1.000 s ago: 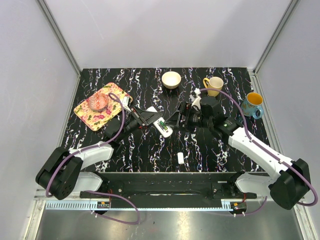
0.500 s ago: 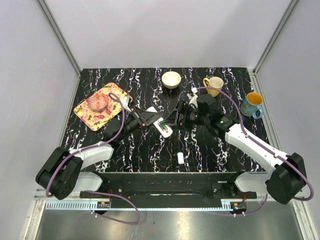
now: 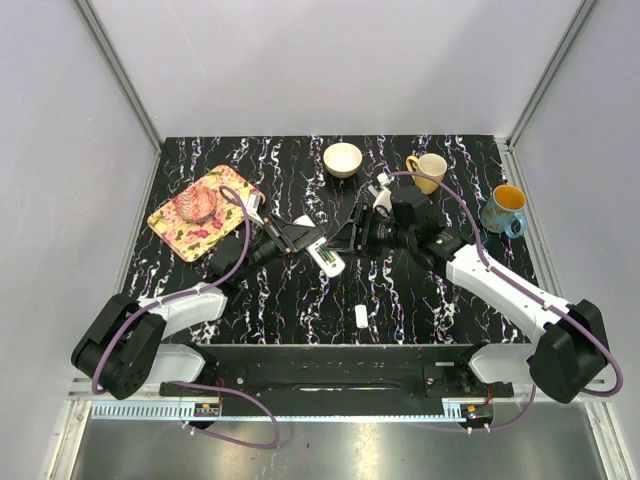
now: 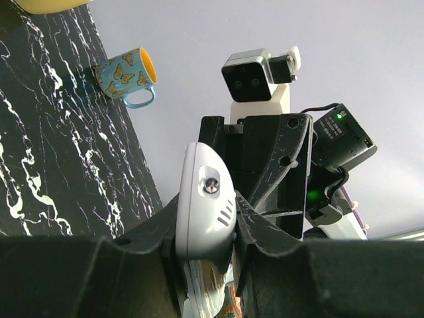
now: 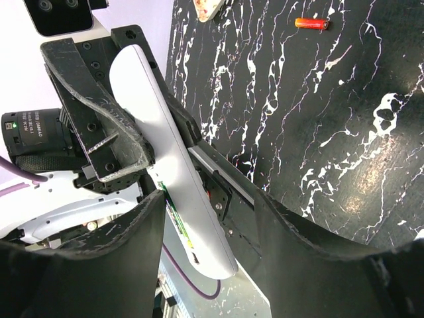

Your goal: Load the batteries into the remote control

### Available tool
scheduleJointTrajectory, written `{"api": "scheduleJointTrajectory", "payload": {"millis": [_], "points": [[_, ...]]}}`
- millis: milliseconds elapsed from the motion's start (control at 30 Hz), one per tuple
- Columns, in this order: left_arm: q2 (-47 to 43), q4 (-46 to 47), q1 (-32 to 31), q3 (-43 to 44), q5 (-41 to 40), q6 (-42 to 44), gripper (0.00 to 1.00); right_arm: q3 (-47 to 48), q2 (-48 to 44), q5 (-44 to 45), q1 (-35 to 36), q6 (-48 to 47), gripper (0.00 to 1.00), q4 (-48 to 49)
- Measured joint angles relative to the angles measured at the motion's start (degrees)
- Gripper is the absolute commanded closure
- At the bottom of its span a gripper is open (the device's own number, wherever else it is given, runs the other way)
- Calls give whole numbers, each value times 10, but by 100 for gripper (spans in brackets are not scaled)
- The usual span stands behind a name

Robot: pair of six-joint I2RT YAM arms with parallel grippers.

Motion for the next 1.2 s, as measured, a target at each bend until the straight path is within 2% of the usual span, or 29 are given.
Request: {"api": "scheduleJointTrajectory", "payload": {"millis": [567,633,800,1000,1200], "points": [[-29,-51,1,4,-3,5,100,0,6,-8,0,-12,38,7],[-34,-56,1,5,-3,6,100,0,7,-11,0,-12,36,10],[-57,-96,1,7,-8,18,100,0,8,-11,-1,-14,17,4],[-70,-148,-1,16,-12,36,100,10,8,1,-3,-15,10,-27],[-61,-167,-3,16,-12,48,100,38,-7,1,-14,-15,7,-51]]}}
